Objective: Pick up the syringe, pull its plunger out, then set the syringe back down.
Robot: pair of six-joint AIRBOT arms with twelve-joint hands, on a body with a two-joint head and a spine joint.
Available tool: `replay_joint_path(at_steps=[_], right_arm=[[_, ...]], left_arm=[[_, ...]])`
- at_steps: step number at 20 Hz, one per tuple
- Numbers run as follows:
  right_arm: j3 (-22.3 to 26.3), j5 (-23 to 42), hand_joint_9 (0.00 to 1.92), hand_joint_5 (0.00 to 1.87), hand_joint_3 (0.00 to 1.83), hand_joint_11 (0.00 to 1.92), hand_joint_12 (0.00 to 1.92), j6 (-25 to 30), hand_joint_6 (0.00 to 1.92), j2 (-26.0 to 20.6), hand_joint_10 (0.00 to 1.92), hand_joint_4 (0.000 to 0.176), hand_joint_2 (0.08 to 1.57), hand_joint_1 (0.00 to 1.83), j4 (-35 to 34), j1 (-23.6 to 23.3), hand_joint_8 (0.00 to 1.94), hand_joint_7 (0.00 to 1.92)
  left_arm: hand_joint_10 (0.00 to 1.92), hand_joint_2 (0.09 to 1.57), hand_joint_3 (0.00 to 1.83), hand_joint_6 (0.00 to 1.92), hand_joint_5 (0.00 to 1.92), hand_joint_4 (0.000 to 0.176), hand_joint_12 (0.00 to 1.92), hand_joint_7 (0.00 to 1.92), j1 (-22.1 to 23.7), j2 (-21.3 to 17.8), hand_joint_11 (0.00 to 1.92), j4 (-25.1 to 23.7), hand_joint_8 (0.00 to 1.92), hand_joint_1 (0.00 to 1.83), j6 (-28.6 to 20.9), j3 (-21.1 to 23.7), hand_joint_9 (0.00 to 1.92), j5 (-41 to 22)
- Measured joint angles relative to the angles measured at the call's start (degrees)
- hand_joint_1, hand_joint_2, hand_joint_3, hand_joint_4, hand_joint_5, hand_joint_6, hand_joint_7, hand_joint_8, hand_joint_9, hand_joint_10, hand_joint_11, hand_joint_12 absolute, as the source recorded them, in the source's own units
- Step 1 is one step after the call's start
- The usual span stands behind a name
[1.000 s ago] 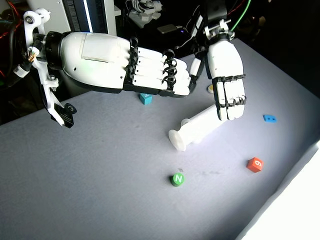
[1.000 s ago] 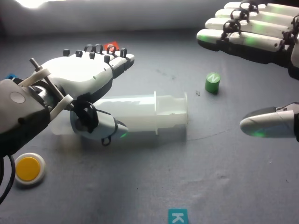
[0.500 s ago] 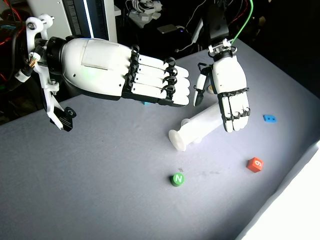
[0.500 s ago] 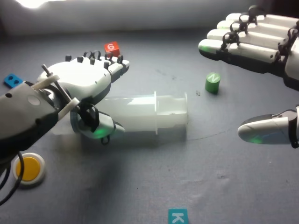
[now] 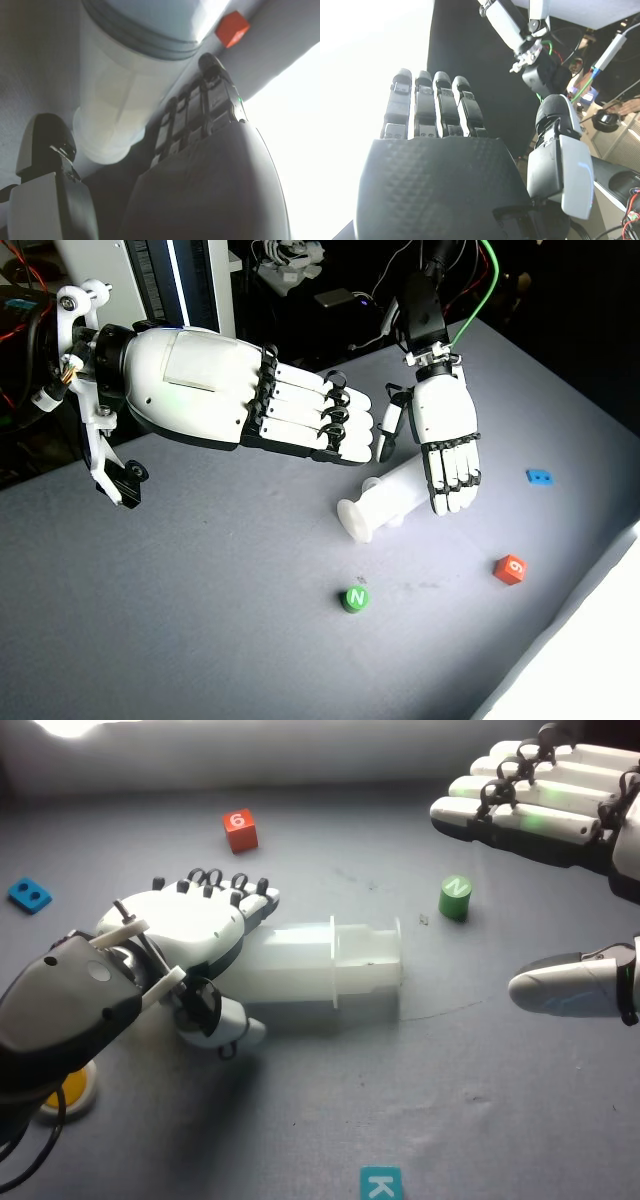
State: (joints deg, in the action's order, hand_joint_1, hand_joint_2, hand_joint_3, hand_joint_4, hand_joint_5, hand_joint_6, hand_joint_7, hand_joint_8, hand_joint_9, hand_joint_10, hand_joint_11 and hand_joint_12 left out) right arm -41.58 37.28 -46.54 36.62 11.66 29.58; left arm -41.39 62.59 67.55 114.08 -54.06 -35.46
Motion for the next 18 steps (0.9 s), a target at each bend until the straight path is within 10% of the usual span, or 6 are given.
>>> replay_joint_path(at_steps=[12,18], right_arm=[[0.0,0.1,0.06,0.08,0.0,0.03,0.01,-0.1,0.01,0.1,0.02,0.0,1.11,0.09,0.0,0.0,0.01,0.09],[0.0,0.1,0.05,0.08,0.0,0.01,0.02,-0.1,0.0,0.1,0.0,0.0,1.11,0.09,0.0,0.0,0.0,0.08]], left_arm=[[0.02,1.1,0.01,0.01,0.09,0.0,0.74,0.19,-1.7,4.8,0.0,-1.4,0.01,0.86,-2.8,-4.6,0.22,-3.0],[0.07,1.14,0.0,0.04,0.75,0.0,0.98,0.87,-1.6,5.2,0.33,-2.1,0.04,1.06,-2.8,-4.7,0.82,-4.2]])
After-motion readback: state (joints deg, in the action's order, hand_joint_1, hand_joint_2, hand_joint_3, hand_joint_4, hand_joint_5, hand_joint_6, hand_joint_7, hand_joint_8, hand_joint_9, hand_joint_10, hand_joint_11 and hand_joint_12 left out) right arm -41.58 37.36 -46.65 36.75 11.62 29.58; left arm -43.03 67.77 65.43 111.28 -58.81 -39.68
